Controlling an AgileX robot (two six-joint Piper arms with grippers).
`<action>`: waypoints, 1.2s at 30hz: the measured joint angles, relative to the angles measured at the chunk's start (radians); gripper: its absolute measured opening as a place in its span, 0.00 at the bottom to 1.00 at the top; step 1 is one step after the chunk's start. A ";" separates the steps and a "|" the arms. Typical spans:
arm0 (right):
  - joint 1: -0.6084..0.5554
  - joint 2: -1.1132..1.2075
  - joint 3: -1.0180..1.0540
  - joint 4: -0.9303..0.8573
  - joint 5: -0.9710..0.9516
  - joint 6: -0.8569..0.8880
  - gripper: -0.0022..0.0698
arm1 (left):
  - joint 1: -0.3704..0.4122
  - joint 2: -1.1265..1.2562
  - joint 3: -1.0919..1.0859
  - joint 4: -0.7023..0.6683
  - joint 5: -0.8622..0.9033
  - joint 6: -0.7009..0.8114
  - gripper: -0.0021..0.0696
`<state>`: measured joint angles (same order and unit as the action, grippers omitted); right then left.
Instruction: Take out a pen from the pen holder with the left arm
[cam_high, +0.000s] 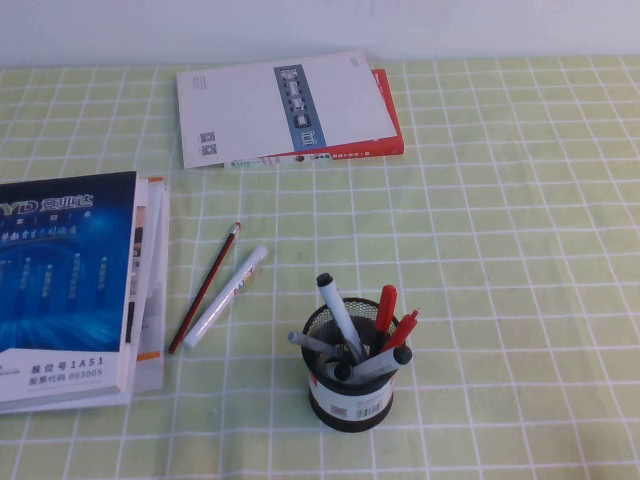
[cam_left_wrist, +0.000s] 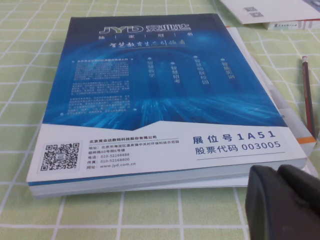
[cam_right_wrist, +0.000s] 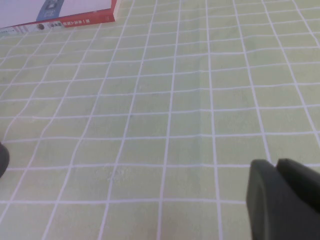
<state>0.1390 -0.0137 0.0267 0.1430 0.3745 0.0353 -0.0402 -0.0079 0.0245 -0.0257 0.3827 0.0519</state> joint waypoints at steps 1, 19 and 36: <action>0.000 0.000 0.000 0.000 0.000 0.000 0.01 | 0.000 0.000 0.000 0.000 0.000 0.000 0.03; 0.000 0.000 0.000 0.000 0.000 0.000 0.01 | 0.000 -0.001 0.000 -0.179 -0.141 -0.116 0.03; 0.000 0.000 0.000 0.000 0.000 0.000 0.01 | 0.000 -0.001 0.000 -0.307 -0.232 -0.111 0.03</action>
<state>0.1390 -0.0137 0.0267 0.1430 0.3745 0.0353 -0.0402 -0.0088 0.0245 -0.3324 0.1505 -0.0593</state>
